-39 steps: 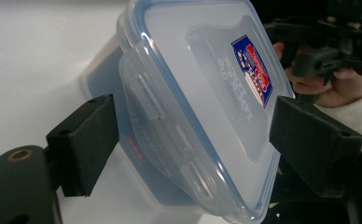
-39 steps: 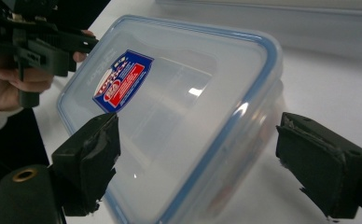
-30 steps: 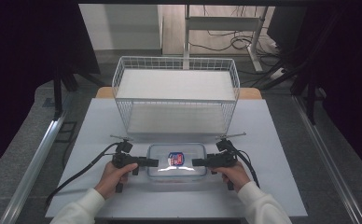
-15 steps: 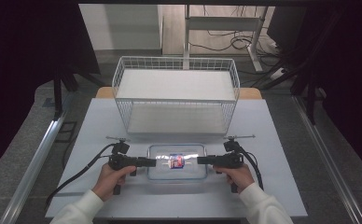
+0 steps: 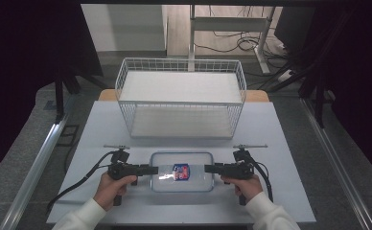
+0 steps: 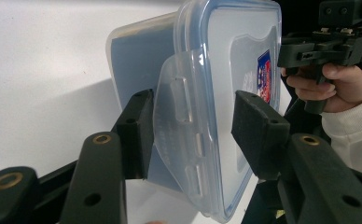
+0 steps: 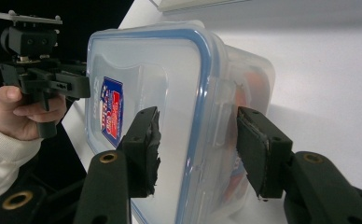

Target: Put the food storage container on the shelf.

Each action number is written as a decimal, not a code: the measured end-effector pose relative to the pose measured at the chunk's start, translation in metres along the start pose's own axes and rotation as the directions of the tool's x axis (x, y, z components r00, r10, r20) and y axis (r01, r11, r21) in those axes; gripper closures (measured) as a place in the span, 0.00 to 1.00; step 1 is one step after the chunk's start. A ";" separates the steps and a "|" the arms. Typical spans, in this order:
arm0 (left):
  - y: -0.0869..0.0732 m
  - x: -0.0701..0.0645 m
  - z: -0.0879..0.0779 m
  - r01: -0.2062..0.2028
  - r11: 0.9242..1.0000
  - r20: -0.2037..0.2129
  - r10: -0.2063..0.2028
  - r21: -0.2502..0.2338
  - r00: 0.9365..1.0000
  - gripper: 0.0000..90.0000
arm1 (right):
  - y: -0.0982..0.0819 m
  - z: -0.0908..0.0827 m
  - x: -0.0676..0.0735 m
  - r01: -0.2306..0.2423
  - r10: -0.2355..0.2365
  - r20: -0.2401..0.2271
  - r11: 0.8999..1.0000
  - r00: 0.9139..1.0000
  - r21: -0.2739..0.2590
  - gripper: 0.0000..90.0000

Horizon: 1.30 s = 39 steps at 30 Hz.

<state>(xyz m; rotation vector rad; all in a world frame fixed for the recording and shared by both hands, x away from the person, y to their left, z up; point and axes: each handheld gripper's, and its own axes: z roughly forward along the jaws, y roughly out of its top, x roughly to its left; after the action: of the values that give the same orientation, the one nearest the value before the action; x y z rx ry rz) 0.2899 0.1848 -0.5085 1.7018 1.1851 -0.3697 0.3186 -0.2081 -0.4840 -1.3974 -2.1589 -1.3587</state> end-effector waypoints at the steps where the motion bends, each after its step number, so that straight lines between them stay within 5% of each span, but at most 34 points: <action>1: 0.000 0.000 0.000 -0.003 1.000 -0.001 0.003 0.000 1.000 0.56 | 0.000 0.000 0.000 -0.003 0.003 0.001 1.000 1.000 -0.001 0.56; 24: 0.012 -0.004 -0.005 -0.042 0.999 -0.014 0.042 -0.025 0.999 0.57 | 0.008 -0.002 0.007 0.045 -0.045 0.017 0.998 0.999 -0.044 0.56; 39: 0.055 0.021 -0.002 -0.078 0.995 -0.013 0.077 -0.058 0.997 0.56 | 0.049 0.013 -0.004 0.104 -0.100 0.038 0.989 0.994 -0.103 0.57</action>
<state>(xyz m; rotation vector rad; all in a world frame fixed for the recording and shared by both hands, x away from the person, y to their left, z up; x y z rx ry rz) 0.3452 0.1957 -0.4921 1.6951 1.1234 -0.2763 0.3635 -0.1948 -0.4654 -1.3724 -2.2380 -1.5163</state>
